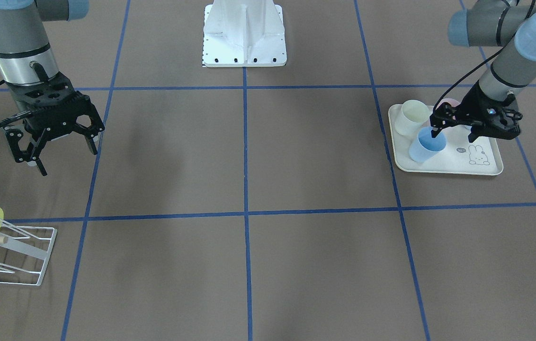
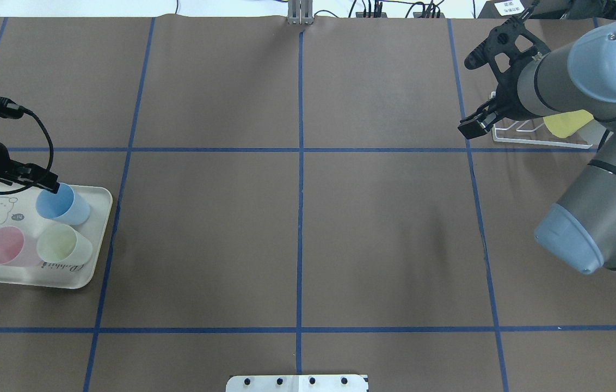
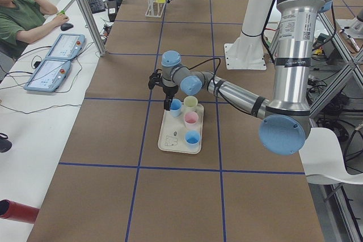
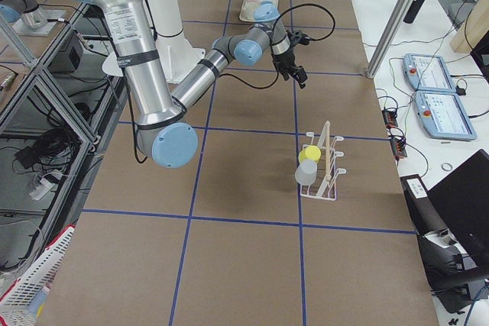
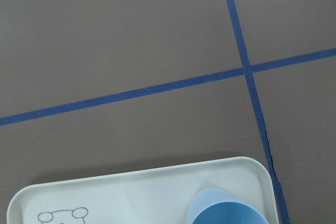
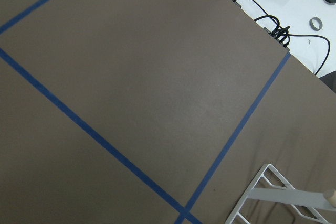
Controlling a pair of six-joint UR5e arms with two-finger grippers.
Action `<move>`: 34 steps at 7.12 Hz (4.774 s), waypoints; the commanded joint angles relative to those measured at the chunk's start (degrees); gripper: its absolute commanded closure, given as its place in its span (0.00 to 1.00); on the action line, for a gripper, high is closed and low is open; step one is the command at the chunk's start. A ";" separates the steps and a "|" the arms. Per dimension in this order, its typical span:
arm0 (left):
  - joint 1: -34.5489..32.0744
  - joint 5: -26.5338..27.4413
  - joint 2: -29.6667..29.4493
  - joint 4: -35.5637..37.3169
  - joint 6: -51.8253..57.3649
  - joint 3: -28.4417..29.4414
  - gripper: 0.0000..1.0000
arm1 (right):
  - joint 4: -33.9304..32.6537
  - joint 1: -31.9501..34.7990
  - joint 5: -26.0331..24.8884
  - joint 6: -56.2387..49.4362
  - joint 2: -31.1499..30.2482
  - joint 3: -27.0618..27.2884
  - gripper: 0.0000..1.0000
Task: Transfer IKEA cup to right arm and place on rack
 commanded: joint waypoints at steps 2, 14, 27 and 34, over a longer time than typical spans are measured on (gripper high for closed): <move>0.75 0.03 0.08 -1.84 -0.94 3.45 0.07 | 0.66 -0.34 1.06 4.13 1.70 -0.39 0.01; -2.05 -4.19 -0.54 -1.06 -1.20 1.97 1.00 | 0.75 -0.95 1.06 4.04 1.70 -0.39 0.01; -6.37 -19.39 -26.89 -9.38 -71.89 -3.13 1.00 | 41.74 -10.60 -2.96 3.25 12.86 -12.33 0.05; -4.54 -21.76 -31.47 -13.44 -80.83 -2.78 1.00 | 63.50 -19.14 -12.72 -6.32 12.86 -15.59 0.05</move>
